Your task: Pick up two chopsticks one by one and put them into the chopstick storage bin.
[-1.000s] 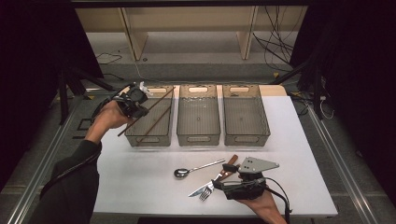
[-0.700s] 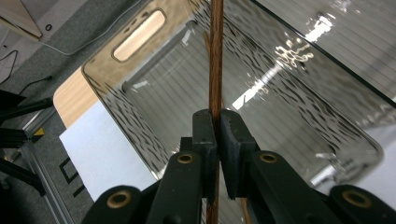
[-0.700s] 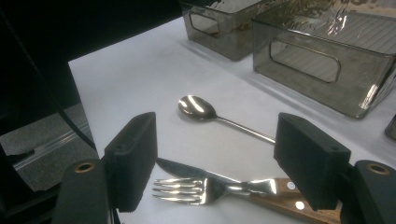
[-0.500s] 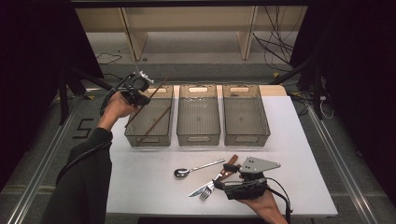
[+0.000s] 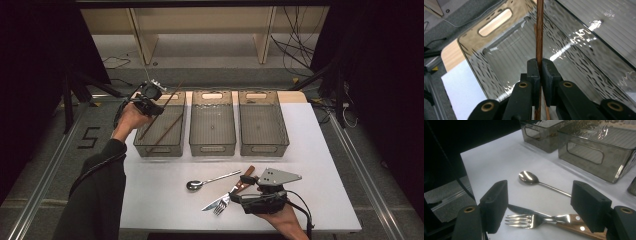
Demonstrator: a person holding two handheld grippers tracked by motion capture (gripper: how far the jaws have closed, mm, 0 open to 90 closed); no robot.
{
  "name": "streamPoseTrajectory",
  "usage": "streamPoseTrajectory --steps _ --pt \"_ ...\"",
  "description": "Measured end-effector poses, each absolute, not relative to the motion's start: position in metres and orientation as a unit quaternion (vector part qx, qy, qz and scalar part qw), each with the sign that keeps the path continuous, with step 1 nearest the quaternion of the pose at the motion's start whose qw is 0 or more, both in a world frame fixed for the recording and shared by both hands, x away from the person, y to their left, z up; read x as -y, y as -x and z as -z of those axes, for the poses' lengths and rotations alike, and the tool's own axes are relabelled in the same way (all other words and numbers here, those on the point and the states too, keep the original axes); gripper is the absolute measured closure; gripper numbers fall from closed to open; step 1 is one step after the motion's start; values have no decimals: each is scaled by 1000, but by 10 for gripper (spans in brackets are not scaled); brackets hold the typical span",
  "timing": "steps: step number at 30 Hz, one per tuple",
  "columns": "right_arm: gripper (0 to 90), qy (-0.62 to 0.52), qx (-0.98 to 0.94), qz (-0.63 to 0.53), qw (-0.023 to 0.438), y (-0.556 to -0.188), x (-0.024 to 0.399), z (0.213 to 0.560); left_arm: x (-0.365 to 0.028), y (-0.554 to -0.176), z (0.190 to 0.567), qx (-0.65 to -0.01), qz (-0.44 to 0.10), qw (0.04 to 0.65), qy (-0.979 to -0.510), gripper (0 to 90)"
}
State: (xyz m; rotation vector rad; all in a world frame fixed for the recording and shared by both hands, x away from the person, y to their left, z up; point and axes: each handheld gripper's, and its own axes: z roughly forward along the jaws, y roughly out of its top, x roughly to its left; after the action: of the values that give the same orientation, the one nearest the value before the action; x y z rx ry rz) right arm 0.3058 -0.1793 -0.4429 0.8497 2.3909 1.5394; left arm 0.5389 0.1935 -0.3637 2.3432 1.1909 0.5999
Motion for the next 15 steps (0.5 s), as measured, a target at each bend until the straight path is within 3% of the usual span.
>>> streamPoseTrajectory --steps 15 --pt "308 -288 -802 -516 87 -306 180 443 -205 -539 389 -479 -182 220 -830 846"
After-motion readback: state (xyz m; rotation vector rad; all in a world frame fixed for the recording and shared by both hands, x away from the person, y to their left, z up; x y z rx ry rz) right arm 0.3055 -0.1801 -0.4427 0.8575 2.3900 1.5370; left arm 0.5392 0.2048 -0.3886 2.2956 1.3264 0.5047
